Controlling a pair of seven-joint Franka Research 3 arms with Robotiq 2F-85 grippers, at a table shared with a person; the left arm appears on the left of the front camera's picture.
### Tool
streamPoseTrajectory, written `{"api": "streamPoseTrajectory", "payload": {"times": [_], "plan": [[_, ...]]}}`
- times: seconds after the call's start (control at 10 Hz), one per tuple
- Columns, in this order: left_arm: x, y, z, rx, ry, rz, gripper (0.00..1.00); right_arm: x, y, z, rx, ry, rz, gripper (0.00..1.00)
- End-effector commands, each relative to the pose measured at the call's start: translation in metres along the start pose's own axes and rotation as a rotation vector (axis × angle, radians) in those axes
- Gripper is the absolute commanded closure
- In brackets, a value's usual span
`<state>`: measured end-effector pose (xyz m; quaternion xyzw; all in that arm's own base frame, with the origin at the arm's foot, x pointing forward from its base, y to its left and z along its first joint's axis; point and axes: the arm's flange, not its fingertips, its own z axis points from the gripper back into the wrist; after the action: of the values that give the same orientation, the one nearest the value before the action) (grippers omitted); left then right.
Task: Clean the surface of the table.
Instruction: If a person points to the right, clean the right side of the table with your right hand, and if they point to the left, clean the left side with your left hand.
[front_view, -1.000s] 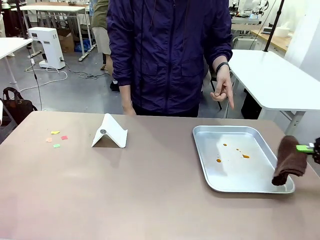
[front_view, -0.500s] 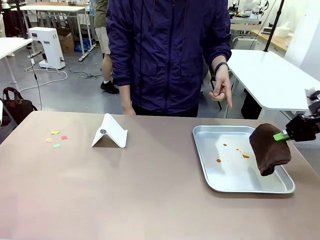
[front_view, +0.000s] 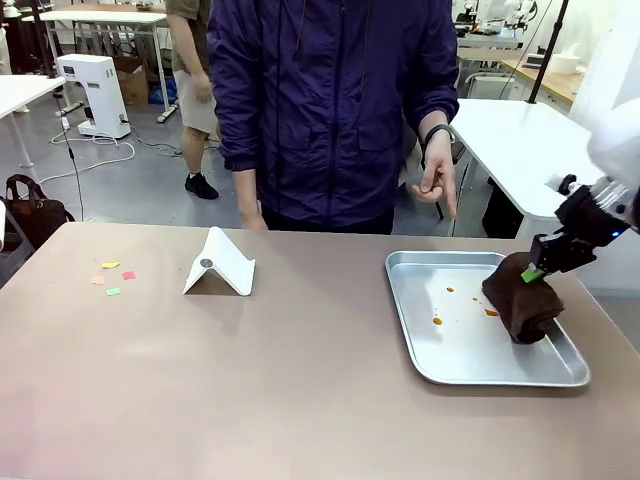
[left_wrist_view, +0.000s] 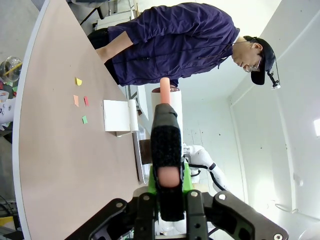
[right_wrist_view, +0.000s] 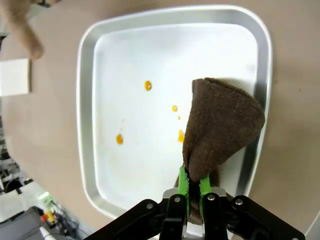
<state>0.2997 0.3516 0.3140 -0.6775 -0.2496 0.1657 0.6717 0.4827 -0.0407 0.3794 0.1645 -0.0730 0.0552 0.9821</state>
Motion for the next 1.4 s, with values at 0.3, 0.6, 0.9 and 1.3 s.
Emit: {"api": "streamPoseTrajectory", "payload": {"times": [0.3,0.6,0.9,1.3], "plan": [[-0.004,-0.005,0.001,0.003,0.006,-0.004,0.84,0.020,0.019,-0.075,0.130,-0.087,-0.076,0.91],[-0.004,-0.005,0.001,0.003,0.006,-0.004,0.84,0.025,0.025,-0.097,0.275,-0.097,-0.079,0.91],[-0.004,-0.005,0.001,0.003,0.006,-0.004,0.84,0.023,0.033,-0.106,0.422,-0.040,-0.013,0.91],[-0.004,-0.005,0.001,0.003,0.006,-0.004,0.84,0.019,0.061,-0.122,0.479,0.124,0.160,0.91]]}}
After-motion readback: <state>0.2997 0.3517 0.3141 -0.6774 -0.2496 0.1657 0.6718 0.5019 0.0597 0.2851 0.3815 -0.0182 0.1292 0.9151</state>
